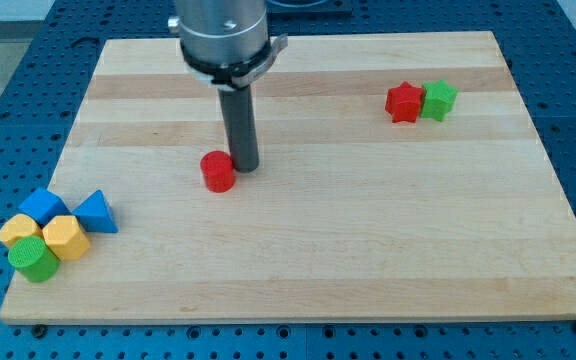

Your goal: Move red circle slightly down

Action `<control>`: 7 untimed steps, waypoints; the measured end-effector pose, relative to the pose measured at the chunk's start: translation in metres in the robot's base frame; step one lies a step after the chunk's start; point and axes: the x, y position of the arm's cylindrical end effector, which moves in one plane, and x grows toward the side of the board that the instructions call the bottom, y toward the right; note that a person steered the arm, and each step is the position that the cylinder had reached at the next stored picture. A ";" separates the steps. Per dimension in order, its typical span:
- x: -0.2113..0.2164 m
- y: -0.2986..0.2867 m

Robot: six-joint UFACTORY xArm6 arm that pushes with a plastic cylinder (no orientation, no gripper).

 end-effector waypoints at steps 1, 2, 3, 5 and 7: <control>0.032 -0.002; 0.040 0.000; 0.002 0.011; -0.020 -0.049; 0.056 -0.083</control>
